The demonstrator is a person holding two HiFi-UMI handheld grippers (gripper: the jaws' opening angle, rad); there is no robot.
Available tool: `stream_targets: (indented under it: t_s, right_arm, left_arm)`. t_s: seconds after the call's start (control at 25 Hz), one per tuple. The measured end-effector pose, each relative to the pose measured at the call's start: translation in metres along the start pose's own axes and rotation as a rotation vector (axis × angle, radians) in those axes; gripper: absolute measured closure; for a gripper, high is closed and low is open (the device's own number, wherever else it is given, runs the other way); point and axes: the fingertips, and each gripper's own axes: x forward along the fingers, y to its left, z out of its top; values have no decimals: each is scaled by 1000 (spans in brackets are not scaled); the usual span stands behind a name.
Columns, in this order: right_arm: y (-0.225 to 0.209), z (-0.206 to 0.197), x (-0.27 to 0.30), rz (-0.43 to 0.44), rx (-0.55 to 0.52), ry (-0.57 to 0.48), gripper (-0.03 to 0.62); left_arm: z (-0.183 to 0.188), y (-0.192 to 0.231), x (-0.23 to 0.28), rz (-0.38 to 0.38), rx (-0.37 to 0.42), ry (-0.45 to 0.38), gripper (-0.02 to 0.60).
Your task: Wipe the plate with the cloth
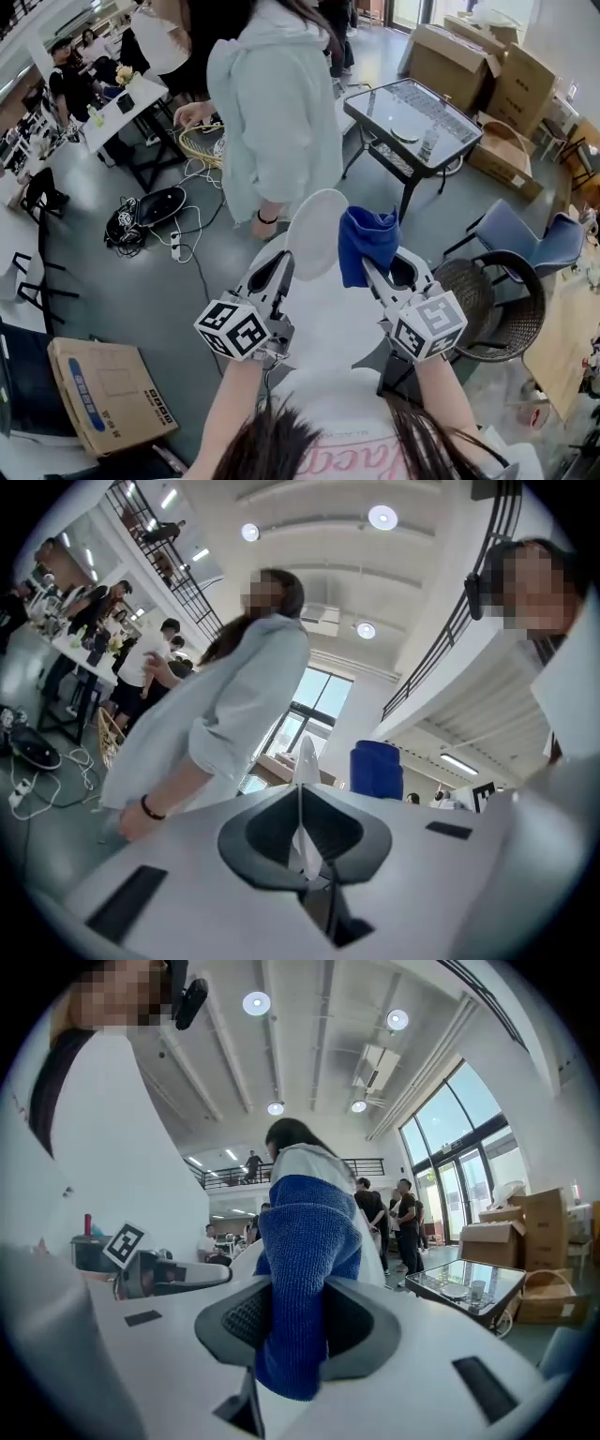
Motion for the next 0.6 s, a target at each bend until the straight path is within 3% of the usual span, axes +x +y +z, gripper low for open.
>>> stream_targets:
  t_s: [0.24,0.6]
  right_arm:
    - [-1,-3,-4,-31,-5,0,462]
    - [-2,-14,-5,-49,-42,24,461]
  left_arm:
    - [-6,3,-6,4,-132,-9,565]
    - [-9,0,-2,10,-131,-16,565]
